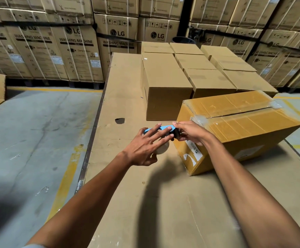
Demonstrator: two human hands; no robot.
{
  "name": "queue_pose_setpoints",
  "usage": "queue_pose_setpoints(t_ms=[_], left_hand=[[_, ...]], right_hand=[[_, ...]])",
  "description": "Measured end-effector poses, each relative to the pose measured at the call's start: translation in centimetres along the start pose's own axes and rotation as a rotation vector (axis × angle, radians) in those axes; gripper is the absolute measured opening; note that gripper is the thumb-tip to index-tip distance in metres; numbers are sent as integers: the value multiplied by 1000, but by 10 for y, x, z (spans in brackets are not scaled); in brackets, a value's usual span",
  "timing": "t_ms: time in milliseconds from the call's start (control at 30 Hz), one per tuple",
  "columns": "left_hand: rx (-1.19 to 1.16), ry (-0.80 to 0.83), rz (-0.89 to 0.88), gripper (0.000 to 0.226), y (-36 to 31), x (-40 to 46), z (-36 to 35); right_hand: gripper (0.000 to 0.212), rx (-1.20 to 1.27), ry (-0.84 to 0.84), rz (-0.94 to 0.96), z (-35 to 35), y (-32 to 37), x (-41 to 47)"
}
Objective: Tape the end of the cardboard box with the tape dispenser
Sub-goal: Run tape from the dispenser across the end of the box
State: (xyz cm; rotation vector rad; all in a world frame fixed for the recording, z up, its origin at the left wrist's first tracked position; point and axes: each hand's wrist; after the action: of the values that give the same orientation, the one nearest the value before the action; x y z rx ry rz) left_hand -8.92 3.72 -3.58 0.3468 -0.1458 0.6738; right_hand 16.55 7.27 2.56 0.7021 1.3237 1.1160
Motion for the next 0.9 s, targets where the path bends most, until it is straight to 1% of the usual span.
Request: queue_pose_setpoints(t_ms=[233, 333, 433, 567, 633, 733, 800, 900], left_hand=[[-52, 16, 21, 105, -1, 0, -6], [-81, -14, 44, 97, -1, 0, -7], [-80, -39, 25, 88, 3, -3, -10], [-136, -42, 46, 84, 10, -10, -16], [-159, -29, 51, 84, 13, -14, -19], [-199, -12, 64, 85, 16, -18, -24], [-242, -9, 64, 84, 17, -21, -28], [-326, -27, 67, 83, 18, -24, -33]], right_hand=[[35, 59, -23, -46, -10, -6, 6], [31, 104, -32, -58, -16, -11, 9], [34, 111, -15, -71, -21, -13, 9], [37, 152, 19, -86, -22, -14, 4], [32, 163, 80, -69, -21, -18, 1], [42, 106, 134, -6, -19, -30, 1], [43, 42, 113, 50, -23, -37, 2], [36, 3, 63, 124, -30, -45, 5]])
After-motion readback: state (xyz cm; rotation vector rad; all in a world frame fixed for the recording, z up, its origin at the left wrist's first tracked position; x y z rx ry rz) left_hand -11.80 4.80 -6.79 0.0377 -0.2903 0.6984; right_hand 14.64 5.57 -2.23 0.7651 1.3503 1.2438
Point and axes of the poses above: each hand's wrist, its own x-axis towards the middle knuckle, its own z-axis out of the back of the hand, y = z × x, and after that the axes turned 11 degrees about x, right-handed
